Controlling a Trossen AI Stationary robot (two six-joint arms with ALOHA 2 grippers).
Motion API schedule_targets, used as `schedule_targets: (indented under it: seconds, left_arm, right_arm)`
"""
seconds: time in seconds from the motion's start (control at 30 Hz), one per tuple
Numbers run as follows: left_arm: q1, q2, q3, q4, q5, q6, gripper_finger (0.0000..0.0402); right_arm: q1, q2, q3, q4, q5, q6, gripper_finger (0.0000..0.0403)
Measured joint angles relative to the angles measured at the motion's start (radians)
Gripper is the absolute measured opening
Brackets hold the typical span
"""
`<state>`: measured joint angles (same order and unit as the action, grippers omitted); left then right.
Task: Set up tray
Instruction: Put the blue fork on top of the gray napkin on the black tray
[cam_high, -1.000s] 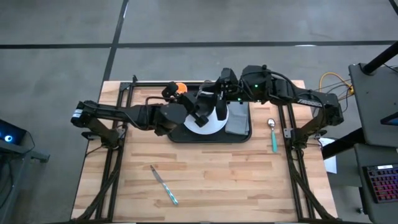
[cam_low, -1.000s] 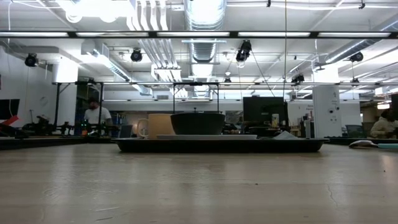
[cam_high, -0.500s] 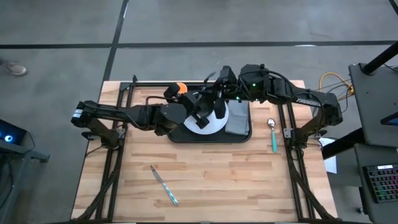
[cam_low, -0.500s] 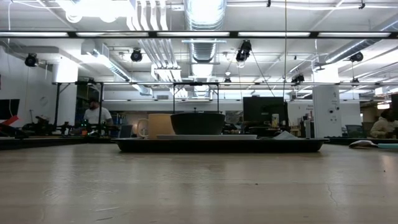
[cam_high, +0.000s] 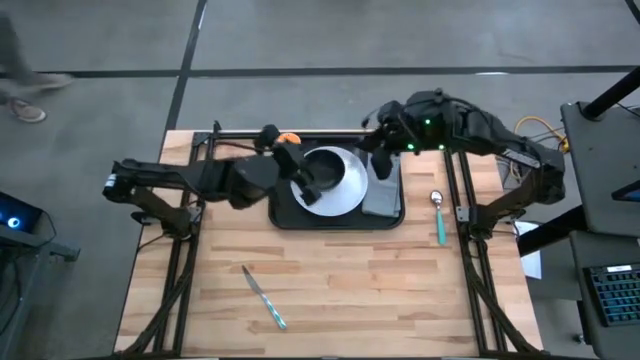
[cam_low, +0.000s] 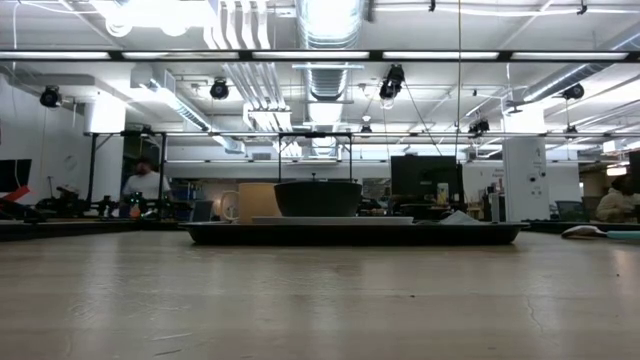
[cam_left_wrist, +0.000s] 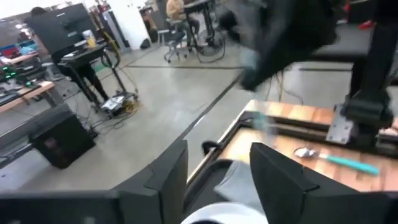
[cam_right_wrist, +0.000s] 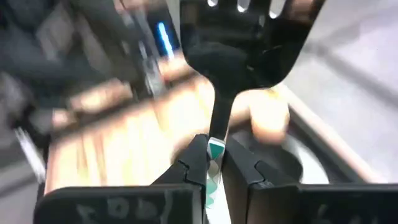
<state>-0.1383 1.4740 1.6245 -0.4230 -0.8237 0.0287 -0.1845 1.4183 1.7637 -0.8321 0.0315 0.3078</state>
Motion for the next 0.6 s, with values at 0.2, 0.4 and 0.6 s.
schedule_targets:
  seconds: [0.2,0.4,0.6]
  left_arm:
    - [-0.001,-0.041,-0.006,-0.112,0.034,-0.008,0.0179]
    - [0.001,-0.148,-0.002,-0.125,0.028,-0.015,0.0180]
    - [-0.007,-0.247,-0.003,-0.184,0.037,-0.039,0.0181]
  right_arm:
    - [-0.110,-0.007,-0.046,-0.229,-0.110,0.111,0.0015]
    - [-0.214,-0.007,-0.253,-0.191,-0.261,0.262,0.0015]
    - [-0.271,-0.053,-0.474,-0.027,-0.324,0.446,0.0015]
